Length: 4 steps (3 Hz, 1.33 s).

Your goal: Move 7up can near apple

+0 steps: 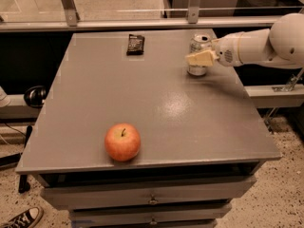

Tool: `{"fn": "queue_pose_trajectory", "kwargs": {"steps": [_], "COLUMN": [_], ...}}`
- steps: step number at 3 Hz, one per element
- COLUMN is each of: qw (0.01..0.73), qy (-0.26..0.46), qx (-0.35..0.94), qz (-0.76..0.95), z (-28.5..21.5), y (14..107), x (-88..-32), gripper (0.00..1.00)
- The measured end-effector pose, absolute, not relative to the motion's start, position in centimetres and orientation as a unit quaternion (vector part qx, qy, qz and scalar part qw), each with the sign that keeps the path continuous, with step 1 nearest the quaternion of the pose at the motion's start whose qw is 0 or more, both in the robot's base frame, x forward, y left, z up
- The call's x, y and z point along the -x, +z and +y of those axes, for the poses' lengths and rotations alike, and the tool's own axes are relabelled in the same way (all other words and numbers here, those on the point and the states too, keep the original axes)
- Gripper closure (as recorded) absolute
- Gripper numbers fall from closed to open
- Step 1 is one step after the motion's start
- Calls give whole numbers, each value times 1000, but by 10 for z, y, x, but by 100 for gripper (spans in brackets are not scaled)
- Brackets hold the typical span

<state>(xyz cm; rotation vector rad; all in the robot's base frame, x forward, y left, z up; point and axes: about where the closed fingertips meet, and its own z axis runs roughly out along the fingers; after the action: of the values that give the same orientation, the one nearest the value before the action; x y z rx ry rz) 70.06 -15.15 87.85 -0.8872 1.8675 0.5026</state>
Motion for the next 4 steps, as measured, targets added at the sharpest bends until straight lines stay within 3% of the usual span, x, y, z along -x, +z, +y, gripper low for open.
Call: {"fn": "queue_pose_trajectory", "kwargs": {"steps": [1,2,4], "qw": [480,471,452], "qy": [232,286,393], "qx": [385,408,445], "qz": [753,728,666], "z": [-142,-133,-101], "y": [887,896,911], "x": [-692,-663,-572], "gripper": [88,100,100]}}
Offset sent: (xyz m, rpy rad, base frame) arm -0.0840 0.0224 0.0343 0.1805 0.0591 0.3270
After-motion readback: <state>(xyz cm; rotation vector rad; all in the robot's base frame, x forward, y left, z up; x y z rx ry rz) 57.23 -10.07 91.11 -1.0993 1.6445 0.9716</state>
